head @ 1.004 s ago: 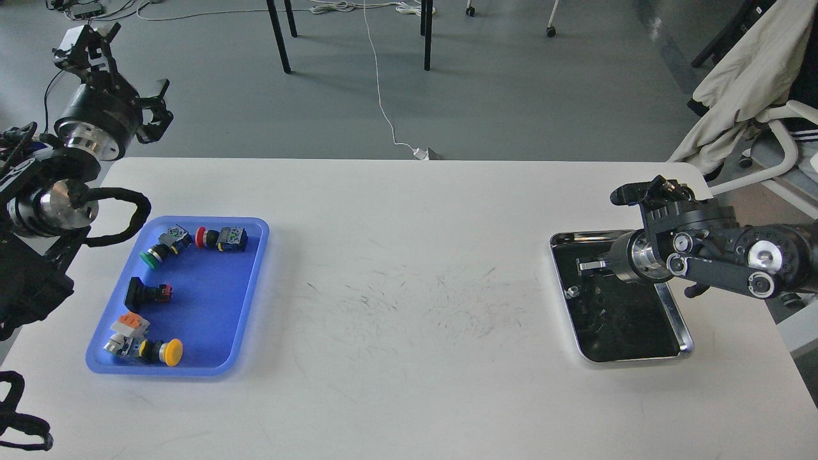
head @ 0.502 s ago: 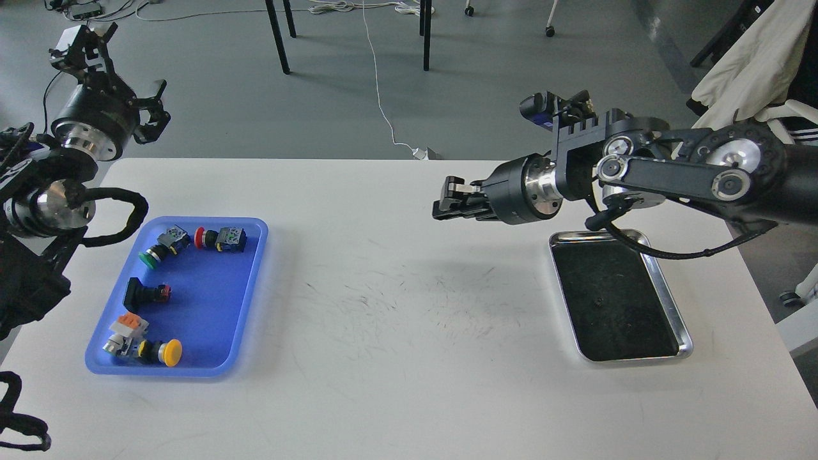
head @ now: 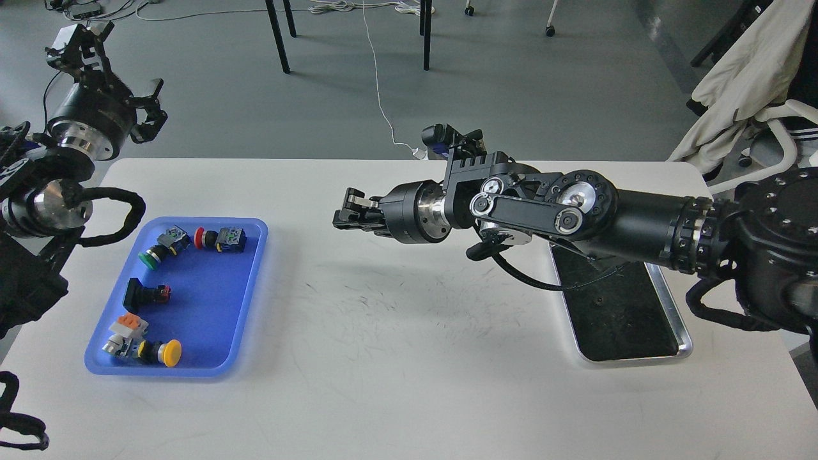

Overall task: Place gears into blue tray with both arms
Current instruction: 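Carry the black part to the table center and release it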

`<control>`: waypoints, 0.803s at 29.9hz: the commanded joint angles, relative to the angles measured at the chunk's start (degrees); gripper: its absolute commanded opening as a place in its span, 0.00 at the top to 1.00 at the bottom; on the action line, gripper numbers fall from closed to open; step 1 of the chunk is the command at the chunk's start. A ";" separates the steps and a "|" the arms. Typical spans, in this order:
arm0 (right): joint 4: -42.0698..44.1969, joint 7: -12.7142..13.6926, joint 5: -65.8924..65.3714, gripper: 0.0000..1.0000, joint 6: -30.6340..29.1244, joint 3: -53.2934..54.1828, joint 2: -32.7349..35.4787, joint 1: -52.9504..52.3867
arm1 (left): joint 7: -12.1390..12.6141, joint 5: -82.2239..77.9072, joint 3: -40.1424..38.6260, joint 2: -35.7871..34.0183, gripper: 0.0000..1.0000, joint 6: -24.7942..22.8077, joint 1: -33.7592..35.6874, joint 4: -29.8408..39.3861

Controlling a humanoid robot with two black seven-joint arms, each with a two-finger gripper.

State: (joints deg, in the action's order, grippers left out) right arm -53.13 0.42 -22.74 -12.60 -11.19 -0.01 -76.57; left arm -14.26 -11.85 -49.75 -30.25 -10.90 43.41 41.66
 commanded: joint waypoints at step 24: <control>-3.82 1.87 -0.64 0.84 2.84 -0.41 0.01 11.00 | 0.03 0.51 0.00 0.36 0.02 0.00 -0.26 0.00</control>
State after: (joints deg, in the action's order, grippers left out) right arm -57.01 2.22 -23.23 -9.75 -11.60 0.00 -66.06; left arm -14.15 -11.34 -49.75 -29.80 -10.90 43.19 41.66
